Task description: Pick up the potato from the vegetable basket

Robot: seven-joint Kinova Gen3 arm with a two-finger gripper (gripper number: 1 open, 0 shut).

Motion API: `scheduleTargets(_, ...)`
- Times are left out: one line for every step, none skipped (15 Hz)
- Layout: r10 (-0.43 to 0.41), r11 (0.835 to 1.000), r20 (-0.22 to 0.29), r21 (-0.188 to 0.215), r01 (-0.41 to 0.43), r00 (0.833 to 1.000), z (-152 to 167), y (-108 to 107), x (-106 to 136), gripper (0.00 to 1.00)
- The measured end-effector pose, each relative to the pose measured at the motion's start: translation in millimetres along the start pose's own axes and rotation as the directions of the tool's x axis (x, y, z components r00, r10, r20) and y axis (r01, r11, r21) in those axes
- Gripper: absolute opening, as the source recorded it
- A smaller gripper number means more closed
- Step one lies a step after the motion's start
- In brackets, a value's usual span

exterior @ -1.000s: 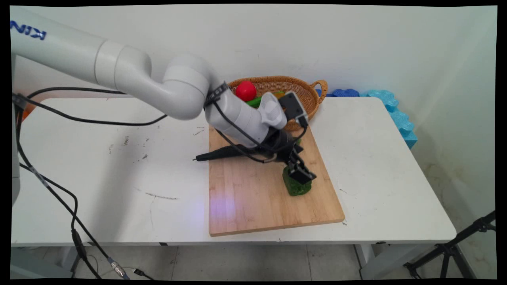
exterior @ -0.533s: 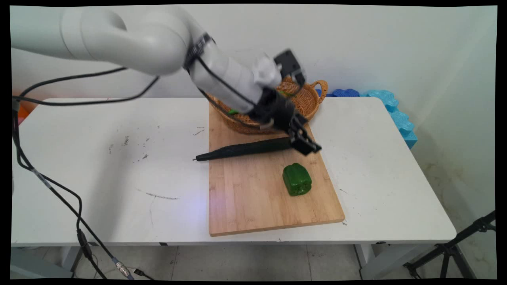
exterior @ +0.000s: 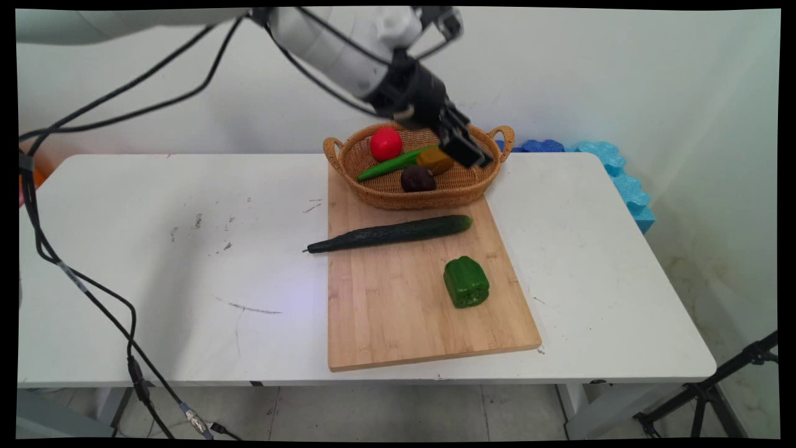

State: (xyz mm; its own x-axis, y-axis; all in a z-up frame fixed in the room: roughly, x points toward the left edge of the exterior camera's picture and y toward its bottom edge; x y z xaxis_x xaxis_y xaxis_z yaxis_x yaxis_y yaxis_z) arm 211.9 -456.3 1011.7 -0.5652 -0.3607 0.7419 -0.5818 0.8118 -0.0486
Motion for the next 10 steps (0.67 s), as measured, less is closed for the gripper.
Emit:
scheduleTargets(-0.004, 1.000, -0.001, 0.018, 0.004, 1.000, -4, -11, 4, 1.00)
scheduleTargets(-0.006, 1.000, -0.001, 0.030, 0.006, 1.000, -6, -18, 6, 1.00)
scheduleTargets(-0.008, 0.999, 0.000, 0.048, 0.008, 1.000, -8, -28, 8, 1.00)
scheduleTargets(-0.012, 0.997, 0.002, 0.070, 0.012, 1.000, -9, -39, 10, 1.00)
scheduleTargets(-0.016, 0.996, 0.007, 0.092, 0.015, 1.000, -10, -51, 10, 1.00)
scheduleTargets(-0.022, 0.993, 0.012, 0.113, 0.020, 1.000, -9, -61, 9, 1.00)
scheduleTargets(-0.026, 0.992, 0.017, 0.127, 0.024, 1.000, -9, -68, 8, 1.00)
scheduleTargets(-0.034, 0.989, 0.025, 0.147, 0.030, 0.999, -7, -78, 6, 1.00)
scheduleTargets(-0.046, 0.985, 0.035, 0.171, 0.039, 0.998, -5, -89, 3, 1.00)
scheduleTargets(-0.057, 0.980, 0.045, 0.191, 0.048, 0.997, -2, -99, 0, 1.00)
